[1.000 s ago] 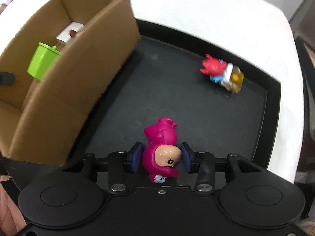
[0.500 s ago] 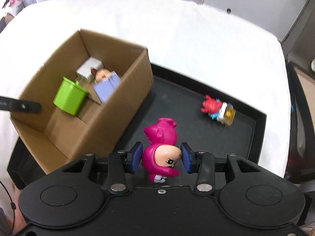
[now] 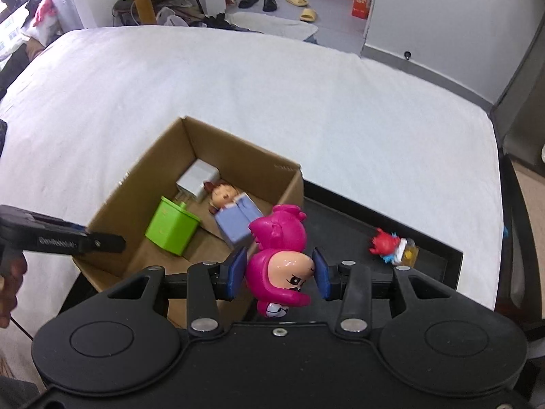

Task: Organize rigid objects
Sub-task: 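Lower the magenta pink figure into the box and open the right gripper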

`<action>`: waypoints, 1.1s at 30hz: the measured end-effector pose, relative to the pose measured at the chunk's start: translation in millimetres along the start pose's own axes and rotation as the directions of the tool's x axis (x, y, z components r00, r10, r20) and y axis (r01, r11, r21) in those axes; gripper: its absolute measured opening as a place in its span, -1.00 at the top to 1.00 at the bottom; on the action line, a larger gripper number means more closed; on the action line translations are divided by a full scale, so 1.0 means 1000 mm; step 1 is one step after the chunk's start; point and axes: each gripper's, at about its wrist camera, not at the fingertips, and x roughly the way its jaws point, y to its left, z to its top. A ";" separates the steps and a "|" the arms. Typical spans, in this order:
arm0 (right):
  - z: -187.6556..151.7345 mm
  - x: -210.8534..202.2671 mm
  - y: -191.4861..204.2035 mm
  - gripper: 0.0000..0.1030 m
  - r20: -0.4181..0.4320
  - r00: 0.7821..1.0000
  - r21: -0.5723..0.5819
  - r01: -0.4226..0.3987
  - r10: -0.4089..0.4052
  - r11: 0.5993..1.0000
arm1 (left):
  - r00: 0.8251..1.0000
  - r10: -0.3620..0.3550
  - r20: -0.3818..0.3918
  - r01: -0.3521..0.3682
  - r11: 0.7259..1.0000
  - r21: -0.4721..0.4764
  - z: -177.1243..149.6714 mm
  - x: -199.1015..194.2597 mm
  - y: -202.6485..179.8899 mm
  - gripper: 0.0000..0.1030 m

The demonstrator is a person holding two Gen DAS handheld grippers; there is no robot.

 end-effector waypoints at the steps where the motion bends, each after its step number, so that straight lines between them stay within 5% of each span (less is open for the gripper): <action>1: 0.002 -0.002 0.003 0.19 0.004 1.000 -0.003 -0.002 0.002 1.000 | 1.000 -0.002 0.000 0.002 1.000 0.001 -0.001 0.000 0.000 0.52; 19: 0.021 0.026 0.059 0.19 -0.024 0.996 -0.086 -0.085 0.083 0.993 | 0.999 -0.047 -0.010 0.047 0.999 0.006 -0.002 0.003 0.006 0.50; 33: 0.004 0.075 0.088 0.18 -0.131 0.991 -0.236 -0.024 -0.007 0.971 | 0.998 -0.058 -0.014 0.058 0.998 0.010 -0.003 0.002 0.007 0.50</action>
